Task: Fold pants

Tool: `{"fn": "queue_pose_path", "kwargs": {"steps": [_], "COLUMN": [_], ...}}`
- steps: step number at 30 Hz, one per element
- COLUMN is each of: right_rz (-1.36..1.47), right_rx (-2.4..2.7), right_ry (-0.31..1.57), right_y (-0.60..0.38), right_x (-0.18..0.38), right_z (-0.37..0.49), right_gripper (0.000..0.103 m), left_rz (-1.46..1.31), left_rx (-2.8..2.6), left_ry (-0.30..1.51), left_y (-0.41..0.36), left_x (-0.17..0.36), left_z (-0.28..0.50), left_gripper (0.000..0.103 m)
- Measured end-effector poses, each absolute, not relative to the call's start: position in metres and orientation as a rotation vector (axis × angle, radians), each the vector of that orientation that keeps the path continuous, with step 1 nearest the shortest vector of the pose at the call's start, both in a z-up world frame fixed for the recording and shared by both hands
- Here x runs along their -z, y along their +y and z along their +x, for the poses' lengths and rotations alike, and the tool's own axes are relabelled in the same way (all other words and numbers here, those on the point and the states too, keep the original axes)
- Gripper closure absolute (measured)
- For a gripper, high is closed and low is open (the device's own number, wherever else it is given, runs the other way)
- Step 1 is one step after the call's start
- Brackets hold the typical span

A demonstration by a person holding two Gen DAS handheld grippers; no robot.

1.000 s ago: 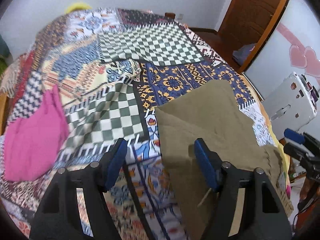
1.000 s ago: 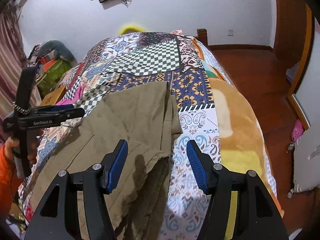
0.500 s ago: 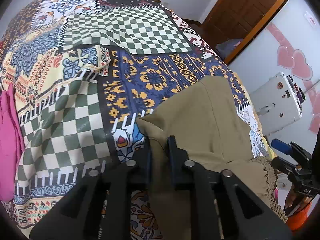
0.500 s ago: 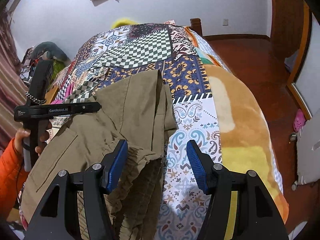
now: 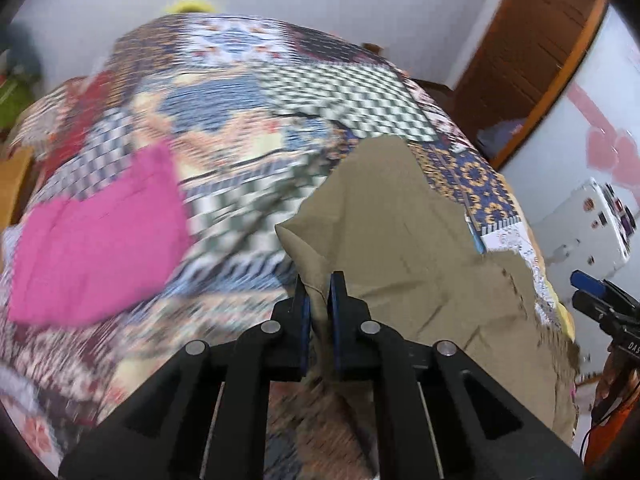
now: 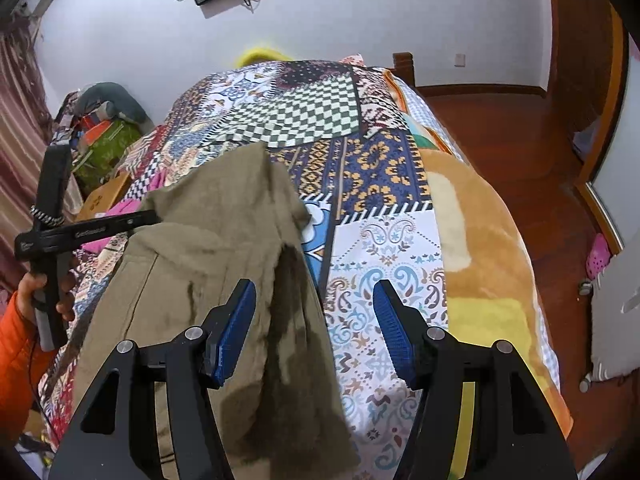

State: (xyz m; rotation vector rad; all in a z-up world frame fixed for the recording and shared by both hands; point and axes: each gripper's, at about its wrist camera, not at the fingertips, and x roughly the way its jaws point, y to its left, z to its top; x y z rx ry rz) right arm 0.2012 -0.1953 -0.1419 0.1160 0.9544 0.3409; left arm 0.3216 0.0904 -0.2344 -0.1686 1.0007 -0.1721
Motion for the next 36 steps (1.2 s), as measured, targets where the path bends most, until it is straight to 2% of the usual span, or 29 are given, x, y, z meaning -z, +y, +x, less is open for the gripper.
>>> {"fn": "queue_pose_path", "kwargs": {"steps": [7,16,29,32,36], "right_rz": [0.093,0.038,-0.011,-0.016,-0.010], "right_rx": [-0.397,-0.450,-0.473,-0.476,-0.481], "right_ry": [0.939,0.946,1.013,1.042,1.067], "right_y": [-0.177,-0.152,-0.131,-0.128,-0.127], "right_x": [0.133,0.129,0.148,0.158,0.169], "right_z": [0.186,0.160,0.134,0.132,0.133], "right_gripper": [0.046,0.046,0.046,0.046,0.046], "left_rz": [-0.210,-0.191,-0.262,-0.271,-0.295], "left_rx": [0.042,0.009,0.036,0.037,0.002], "left_ry": [0.982,0.962,0.992,1.002,1.010], "left_y": [0.119,0.119,0.120,0.124,0.135], "left_x": [0.225,0.214,0.221,0.225,0.232], "left_z": [0.257,0.185,0.123,0.117,0.109], "left_gripper": [0.095,0.096,0.096,0.093,0.084]}}
